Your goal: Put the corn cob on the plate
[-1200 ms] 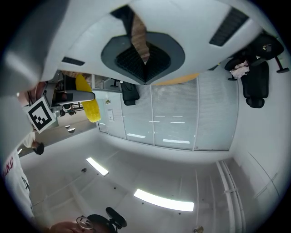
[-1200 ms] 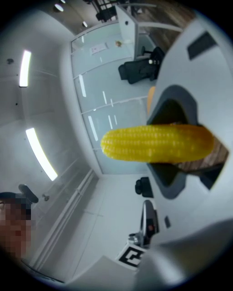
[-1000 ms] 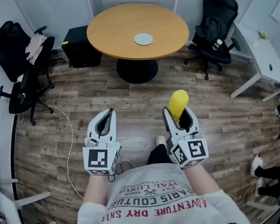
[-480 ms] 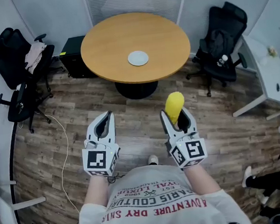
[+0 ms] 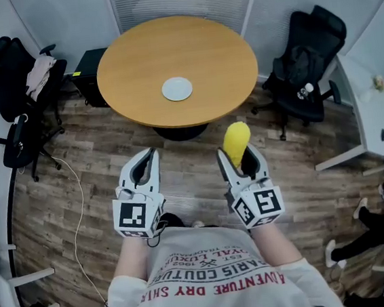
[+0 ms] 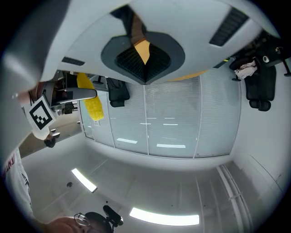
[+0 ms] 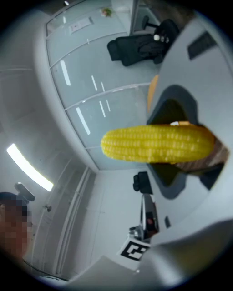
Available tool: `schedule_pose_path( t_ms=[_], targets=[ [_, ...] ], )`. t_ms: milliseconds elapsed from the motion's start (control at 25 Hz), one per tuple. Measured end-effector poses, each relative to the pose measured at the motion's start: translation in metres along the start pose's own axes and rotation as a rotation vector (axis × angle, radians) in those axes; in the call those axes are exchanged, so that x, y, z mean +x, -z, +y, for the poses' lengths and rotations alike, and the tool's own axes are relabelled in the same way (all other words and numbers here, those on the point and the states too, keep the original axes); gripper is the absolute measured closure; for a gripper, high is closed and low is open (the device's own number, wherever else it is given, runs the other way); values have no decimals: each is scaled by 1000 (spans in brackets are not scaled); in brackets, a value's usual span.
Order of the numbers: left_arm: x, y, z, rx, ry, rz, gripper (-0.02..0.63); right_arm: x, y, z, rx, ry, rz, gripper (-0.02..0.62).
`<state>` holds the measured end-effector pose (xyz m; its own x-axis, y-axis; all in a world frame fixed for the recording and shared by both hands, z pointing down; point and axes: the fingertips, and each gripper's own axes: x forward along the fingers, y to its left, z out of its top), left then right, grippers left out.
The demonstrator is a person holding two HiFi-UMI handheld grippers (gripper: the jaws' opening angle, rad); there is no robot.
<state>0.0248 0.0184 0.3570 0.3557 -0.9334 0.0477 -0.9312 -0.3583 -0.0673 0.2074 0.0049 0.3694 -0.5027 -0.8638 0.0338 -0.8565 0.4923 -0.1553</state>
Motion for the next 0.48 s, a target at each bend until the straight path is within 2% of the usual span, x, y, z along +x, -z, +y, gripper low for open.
schedule_pose_path(
  t_ms=[240,480],
  targets=[
    [37,12,18,-13,8,14,574,38,14,-14,14,3,44,333],
    [94,19,61,-26,42,7,574,97,23,-28,20,40,68,333]
  ],
)
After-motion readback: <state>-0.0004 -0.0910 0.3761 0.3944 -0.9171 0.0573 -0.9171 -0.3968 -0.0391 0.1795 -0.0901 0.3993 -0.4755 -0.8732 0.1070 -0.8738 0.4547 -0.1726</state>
